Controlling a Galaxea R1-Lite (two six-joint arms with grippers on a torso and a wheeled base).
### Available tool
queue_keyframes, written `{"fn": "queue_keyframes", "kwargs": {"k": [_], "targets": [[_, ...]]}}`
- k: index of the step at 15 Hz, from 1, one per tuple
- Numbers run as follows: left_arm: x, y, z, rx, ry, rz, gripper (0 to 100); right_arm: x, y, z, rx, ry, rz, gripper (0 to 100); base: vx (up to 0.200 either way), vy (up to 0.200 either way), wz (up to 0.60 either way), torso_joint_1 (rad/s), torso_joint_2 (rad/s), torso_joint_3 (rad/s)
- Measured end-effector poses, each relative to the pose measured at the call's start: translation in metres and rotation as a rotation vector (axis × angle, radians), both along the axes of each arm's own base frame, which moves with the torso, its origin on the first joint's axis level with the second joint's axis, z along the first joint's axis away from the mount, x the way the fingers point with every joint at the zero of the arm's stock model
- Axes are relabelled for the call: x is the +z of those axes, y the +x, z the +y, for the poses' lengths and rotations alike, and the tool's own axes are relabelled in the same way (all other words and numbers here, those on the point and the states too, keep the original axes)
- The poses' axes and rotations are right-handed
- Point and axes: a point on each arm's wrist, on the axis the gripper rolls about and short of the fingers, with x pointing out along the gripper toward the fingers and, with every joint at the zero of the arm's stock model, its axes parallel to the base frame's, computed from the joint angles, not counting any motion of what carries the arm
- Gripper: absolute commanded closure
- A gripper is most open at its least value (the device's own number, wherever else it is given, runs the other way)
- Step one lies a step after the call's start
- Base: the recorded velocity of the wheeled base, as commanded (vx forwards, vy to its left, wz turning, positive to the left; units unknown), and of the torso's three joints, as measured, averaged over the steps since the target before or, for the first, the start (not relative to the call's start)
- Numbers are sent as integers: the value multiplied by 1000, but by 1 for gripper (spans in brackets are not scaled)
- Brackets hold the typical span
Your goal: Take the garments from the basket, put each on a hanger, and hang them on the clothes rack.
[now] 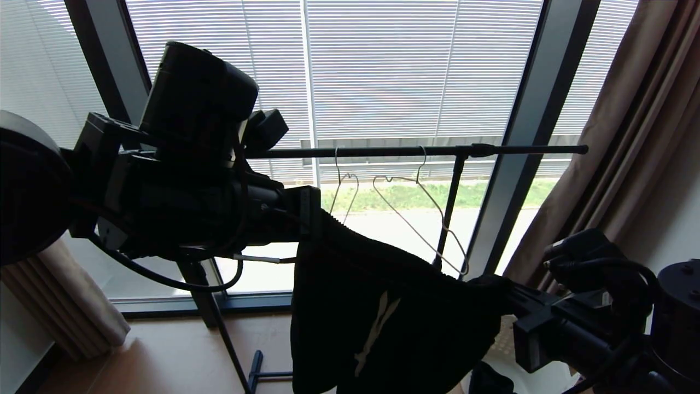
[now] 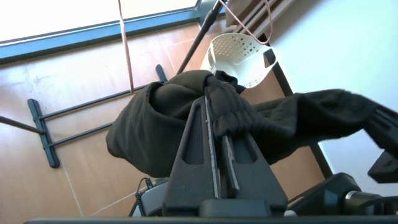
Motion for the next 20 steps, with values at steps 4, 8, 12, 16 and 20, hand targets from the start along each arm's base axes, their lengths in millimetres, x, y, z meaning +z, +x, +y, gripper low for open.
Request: {"fn": "queue_keyframes", "kwargs": {"k": [4, 8, 12, 16, 20], "targets": [[13, 1, -4, 5, -2, -17, 100, -11, -8, 4, 46, -32, 32, 0, 0, 0, 0, 0, 0, 0], [27, 1, -4, 33, -9, -54, 100, -24, -12, 10, 81, -77, 70, 0, 0, 0, 0, 0, 0, 0], [36, 3, -6, 70, -10, -95, 100, -33, -21, 23, 163, -110, 91, 0, 0, 0, 0, 0, 0, 0], [30, 9, -11, 91, 9, -91, 100, -39, -33, 25, 253, -53, 51, 0, 0, 0, 0, 0, 0, 0], [21, 8, -21, 74, 37, -75, 100, -38, -35, 22, 320, 6, -11, 0, 0, 0, 0, 0, 0, 0]]}}
